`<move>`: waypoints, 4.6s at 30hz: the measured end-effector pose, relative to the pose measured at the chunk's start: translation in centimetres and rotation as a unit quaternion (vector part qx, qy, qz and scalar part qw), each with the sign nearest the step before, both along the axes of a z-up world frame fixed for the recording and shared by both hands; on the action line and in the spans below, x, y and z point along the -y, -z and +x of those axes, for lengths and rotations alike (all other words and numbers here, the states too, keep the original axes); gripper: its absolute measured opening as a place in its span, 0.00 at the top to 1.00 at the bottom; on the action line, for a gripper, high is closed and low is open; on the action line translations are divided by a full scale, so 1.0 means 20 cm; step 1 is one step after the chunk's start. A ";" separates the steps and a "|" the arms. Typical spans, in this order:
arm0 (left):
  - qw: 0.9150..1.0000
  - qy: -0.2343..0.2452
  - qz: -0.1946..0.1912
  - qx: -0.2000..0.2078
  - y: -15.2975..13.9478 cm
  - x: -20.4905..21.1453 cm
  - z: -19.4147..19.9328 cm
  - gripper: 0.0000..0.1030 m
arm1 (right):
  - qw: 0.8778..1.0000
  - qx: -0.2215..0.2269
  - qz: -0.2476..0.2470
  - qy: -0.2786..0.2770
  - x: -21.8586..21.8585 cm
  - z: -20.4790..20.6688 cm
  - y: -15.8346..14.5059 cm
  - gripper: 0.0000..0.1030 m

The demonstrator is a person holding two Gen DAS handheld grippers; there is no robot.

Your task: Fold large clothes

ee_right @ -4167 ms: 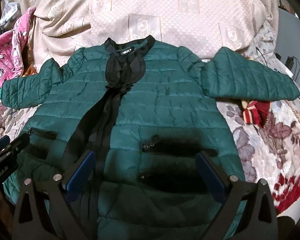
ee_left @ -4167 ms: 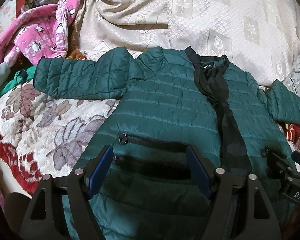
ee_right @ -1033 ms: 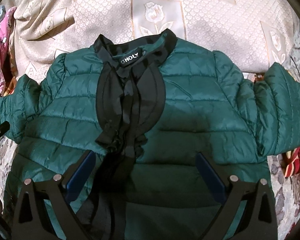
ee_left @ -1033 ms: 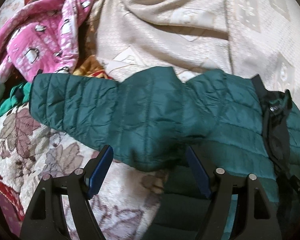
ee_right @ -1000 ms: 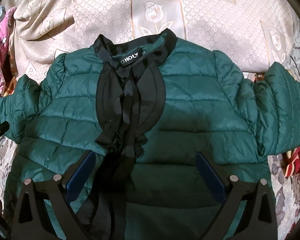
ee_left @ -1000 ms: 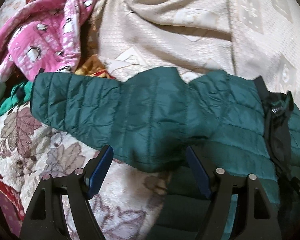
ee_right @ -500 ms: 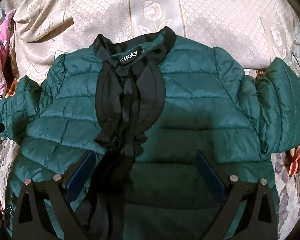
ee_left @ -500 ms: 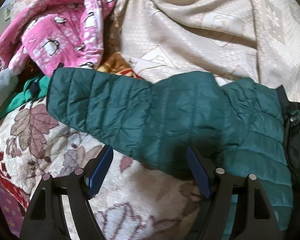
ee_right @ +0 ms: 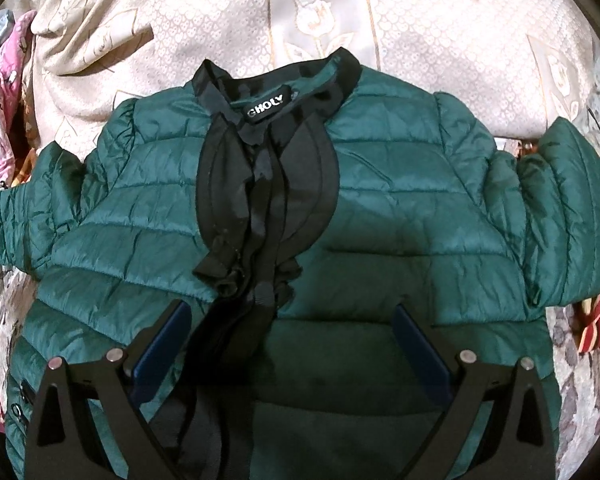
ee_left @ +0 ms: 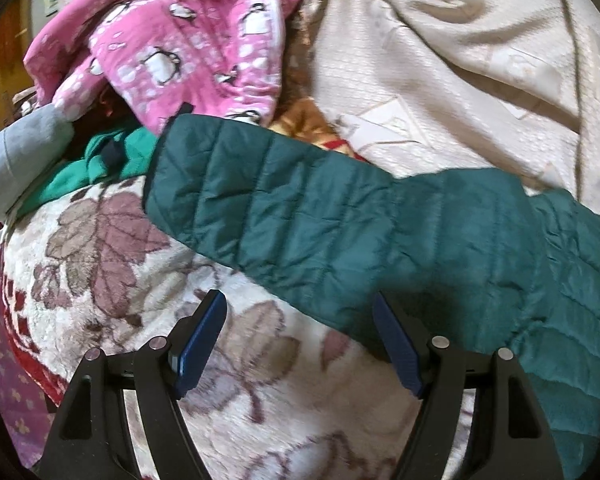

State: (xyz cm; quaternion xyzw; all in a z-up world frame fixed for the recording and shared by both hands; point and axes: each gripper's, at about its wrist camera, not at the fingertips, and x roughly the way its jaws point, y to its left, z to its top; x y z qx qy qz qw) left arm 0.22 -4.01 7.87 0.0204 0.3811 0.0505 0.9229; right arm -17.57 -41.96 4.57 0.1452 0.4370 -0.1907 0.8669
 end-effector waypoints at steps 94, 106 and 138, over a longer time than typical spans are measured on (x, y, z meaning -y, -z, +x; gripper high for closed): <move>0.927 0.353 -0.120 -0.034 -0.51 1.31 -0.61 0.92 | 0.998 -0.002 0.015 0.058 0.35 -0.42 -0.02 0.01; 0.904 0.400 -0.132 -0.071 -0.34 1.65 -0.62 0.92 | 0.997 -0.034 0.003 0.064 0.45 -0.44 0.00 0.01; 0.938 0.307 -0.144 -0.074 -0.34 0.75 -0.36 0.57 | 0.997 0.020 0.068 0.005 0.28 -0.04 -0.11 0.01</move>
